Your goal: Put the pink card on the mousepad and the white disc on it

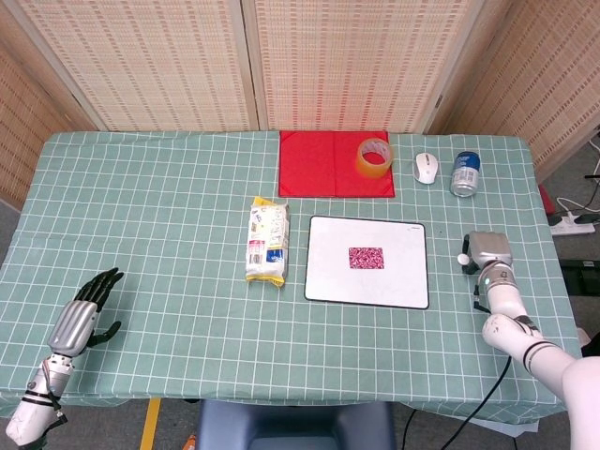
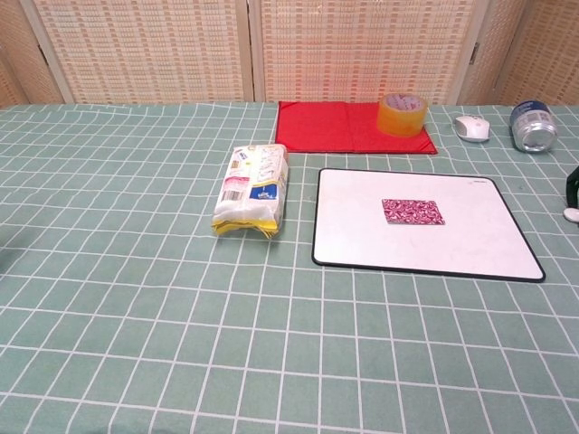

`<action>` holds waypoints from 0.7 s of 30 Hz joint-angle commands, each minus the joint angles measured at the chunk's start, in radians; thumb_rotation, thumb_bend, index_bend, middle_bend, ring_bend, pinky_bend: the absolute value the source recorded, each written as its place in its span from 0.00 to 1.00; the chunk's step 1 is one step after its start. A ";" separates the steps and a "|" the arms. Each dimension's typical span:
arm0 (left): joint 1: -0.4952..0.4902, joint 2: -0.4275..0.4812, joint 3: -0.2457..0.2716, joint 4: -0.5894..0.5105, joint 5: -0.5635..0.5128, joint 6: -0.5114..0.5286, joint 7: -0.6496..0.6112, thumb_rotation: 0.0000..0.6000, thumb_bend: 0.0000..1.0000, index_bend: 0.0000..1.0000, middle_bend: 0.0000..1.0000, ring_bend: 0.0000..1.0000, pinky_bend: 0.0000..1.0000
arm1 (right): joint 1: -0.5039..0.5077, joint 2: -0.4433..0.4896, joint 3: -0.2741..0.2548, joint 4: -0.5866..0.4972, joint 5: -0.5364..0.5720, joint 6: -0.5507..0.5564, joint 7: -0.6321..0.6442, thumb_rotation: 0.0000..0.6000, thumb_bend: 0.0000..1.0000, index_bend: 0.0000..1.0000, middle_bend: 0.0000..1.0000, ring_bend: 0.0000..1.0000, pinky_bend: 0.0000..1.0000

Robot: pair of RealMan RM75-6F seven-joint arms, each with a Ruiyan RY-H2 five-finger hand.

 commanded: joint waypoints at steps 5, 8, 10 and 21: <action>-0.001 0.002 0.001 -0.002 -0.001 -0.005 -0.005 1.00 0.28 0.00 0.00 0.00 0.13 | 0.004 -0.004 -0.001 -0.002 0.001 0.003 0.001 1.00 0.30 0.47 1.00 1.00 1.00; -0.001 0.003 0.001 -0.003 -0.002 -0.006 -0.006 1.00 0.28 0.00 0.00 0.00 0.13 | 0.005 -0.001 -0.001 -0.008 0.001 0.005 0.001 1.00 0.31 0.47 1.00 1.00 1.00; -0.001 0.003 0.002 -0.003 -0.002 -0.008 -0.010 1.00 0.28 0.00 0.00 0.00 0.13 | 0.006 0.001 -0.001 -0.013 0.001 0.008 0.002 1.00 0.31 0.48 1.00 1.00 1.00; -0.003 0.004 0.002 -0.004 -0.001 -0.011 -0.016 1.00 0.28 0.00 0.00 0.00 0.13 | 0.018 0.053 0.015 -0.126 -0.032 0.059 0.009 1.00 0.32 0.49 1.00 1.00 1.00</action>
